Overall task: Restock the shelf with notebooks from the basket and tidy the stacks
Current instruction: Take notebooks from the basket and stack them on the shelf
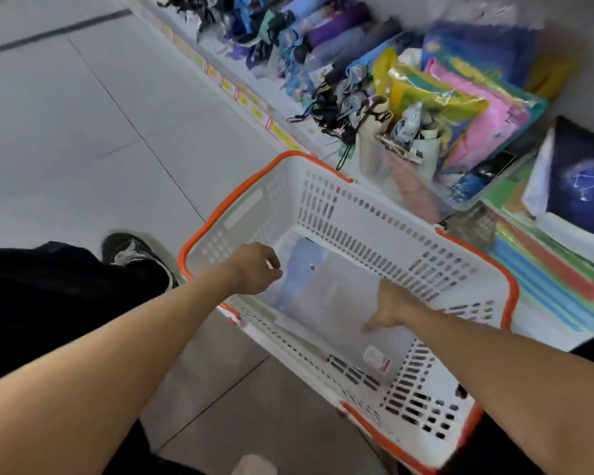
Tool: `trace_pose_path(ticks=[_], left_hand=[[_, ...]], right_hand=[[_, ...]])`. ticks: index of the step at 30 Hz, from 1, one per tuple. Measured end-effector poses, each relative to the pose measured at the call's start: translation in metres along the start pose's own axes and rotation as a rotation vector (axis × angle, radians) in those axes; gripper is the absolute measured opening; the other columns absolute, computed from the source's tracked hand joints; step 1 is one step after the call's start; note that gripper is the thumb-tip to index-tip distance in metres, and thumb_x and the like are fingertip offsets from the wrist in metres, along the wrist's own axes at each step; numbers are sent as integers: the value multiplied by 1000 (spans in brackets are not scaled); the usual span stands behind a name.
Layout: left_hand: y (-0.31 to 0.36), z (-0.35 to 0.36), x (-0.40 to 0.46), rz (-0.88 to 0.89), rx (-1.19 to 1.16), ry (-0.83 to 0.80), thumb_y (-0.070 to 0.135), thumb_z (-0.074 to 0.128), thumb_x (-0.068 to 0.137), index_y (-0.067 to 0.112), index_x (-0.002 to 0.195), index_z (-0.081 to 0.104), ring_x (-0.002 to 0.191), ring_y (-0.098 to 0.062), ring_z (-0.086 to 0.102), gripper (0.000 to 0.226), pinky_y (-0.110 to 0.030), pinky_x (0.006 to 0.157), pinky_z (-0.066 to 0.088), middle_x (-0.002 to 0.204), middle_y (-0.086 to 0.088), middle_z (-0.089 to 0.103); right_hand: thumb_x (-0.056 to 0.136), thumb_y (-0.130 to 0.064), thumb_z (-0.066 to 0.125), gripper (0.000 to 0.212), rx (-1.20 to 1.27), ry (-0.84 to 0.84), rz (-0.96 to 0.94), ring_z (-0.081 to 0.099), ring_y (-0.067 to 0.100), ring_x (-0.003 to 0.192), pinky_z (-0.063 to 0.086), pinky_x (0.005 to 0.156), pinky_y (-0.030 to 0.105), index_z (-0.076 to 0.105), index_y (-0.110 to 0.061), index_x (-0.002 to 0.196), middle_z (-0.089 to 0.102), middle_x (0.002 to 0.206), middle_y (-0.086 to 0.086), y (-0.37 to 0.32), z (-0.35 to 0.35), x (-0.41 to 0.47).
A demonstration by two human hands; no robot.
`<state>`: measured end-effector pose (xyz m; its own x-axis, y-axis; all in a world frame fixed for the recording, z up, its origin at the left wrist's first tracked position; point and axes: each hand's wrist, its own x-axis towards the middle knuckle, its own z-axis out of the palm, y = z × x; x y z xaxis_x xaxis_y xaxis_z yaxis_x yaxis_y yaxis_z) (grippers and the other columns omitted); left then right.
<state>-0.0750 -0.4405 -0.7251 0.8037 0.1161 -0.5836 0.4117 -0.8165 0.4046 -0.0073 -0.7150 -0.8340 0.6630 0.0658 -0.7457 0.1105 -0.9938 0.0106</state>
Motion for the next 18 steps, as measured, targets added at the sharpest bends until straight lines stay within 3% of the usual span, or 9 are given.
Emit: trace_pose_path(ticks=[3, 5, 8, 10, 13, 16, 18], left_hand=[[-15, 12, 9, -65, -135, -76, 26, 58, 93, 10, 112, 64, 63, -17, 66, 26, -28, 59, 57, 91, -10, 71], [-12, 19, 13, -87, -181, -112, 26, 58, 94, 7, 111, 64, 68, -19, 68, 26, -23, 54, 54, 91, -12, 71], [-1, 33, 16, -76, -241, -180, 29, 57, 95, 1, 111, 65, 86, -27, 71, 32, -29, 64, 59, 103, -17, 71], [8, 43, 16, -84, -306, -236, 34, 58, 96, 1, 114, 63, 86, -27, 68, 38, -34, 74, 59, 109, -17, 69], [20, 56, 5, -166, -492, -316, 51, 59, 91, 2, 128, 54, 88, -24, 66, 61, -37, 81, 59, 116, -13, 63], [35, 57, -6, -263, -801, -530, 75, 57, 76, 13, 149, 32, 113, -36, 59, 99, -44, 91, 56, 139, -19, 47], [50, 51, -12, -285, -1116, -631, 80, 59, 69, 16, 145, 36, 120, -40, 53, 102, -50, 91, 53, 139, -19, 46]], right_hand=[[48, -60, 90, 137, 47, 8, 64, 44, 34, 133, 46, 103, 42, 15, -12, 152, 39, 148, 14, 11, 19, 6], [44, -58, 92, 138, 83, 73, 86, 36, 34, 137, 44, 104, 45, 14, -15, 150, 32, 149, 13, 10, 29, 6], [39, -63, 92, 142, 88, 102, 134, 27, 31, 142, 42, 106, 45, 17, -12, 149, 22, 150, 11, 9, 34, 10], [31, -72, 87, 141, 58, 116, 163, 42, 30, 134, 47, 102, 44, 31, -12, 145, 38, 145, 10, 14, 29, 13], [51, -62, 88, 91, 79, 115, 113, 66, 27, 102, 57, 84, 37, 62, -9, 120, 69, 112, 8, 12, 7, 2], [81, -34, 77, 38, 220, -25, -150, 64, 22, 95, 54, 86, 34, 66, -12, 109, 68, 105, 4, -26, -39, -36], [90, -24, 65, 20, 217, -47, -376, 62, 23, 95, 52, 85, 37, 66, -14, 107, 67, 104, 7, -61, -69, -76]])
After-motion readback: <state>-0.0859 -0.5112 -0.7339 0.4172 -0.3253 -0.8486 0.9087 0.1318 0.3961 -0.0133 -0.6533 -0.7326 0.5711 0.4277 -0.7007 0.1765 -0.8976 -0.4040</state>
